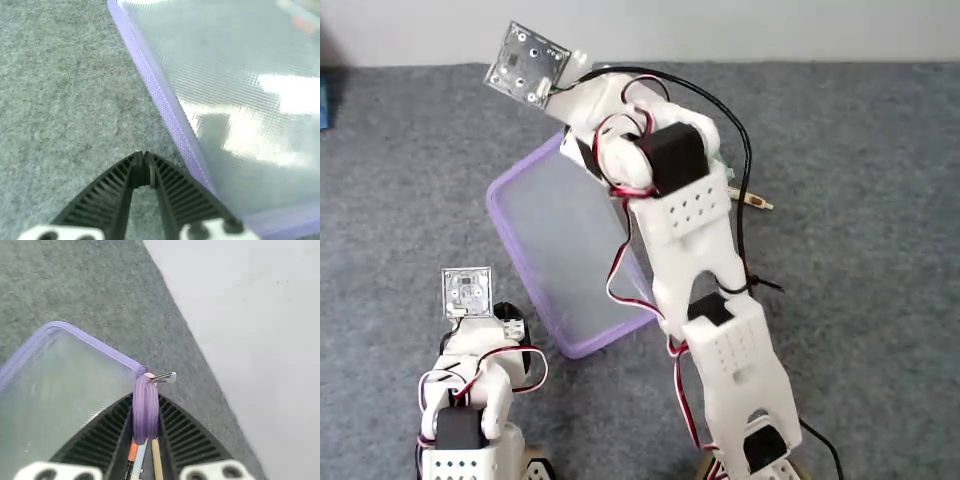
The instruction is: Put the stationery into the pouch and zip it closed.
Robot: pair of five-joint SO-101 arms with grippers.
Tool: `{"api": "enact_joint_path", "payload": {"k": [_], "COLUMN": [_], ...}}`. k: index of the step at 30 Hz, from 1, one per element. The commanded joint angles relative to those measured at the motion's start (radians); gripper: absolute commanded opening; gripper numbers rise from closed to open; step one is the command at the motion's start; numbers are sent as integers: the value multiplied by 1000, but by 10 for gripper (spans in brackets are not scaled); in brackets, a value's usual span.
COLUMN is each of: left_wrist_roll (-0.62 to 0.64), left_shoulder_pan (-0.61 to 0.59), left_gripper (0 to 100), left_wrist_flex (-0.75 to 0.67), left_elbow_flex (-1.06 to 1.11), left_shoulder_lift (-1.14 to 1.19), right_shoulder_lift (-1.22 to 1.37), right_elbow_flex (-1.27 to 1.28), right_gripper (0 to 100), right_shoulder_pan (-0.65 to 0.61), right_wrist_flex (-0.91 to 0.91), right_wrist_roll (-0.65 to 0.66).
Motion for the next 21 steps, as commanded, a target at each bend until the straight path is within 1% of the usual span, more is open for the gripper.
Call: {"api": "enact_joint_path", "payload": {"k": [1, 6, 9, 15, 21], "left_wrist_roll": [8, 8, 8, 8, 8], "left_shoulder_pan": [-2, -2, -2, -2, -2], "left_gripper": [14, 14, 14, 14, 14], "left_wrist_flex": [3, 3, 3, 3, 3], "left_elbow_flex": [-8, -8, -8, -8, -8], "left_shoulder_lift": [-11, -11, -11, -11, -11], "right_shoulder_lift": [-133, -254, -317, -414, -446], "right_elbow_flex": [-32, -26, -26, -25, -26], "right_gripper": [9, 9, 9, 9, 9], "right_shoulder_pan": [-25, -22, -19, -25, -25], "right_wrist_flex": [56, 38, -44, -194, -289], "right_wrist_roll": [11, 9, 14, 140, 247]}}
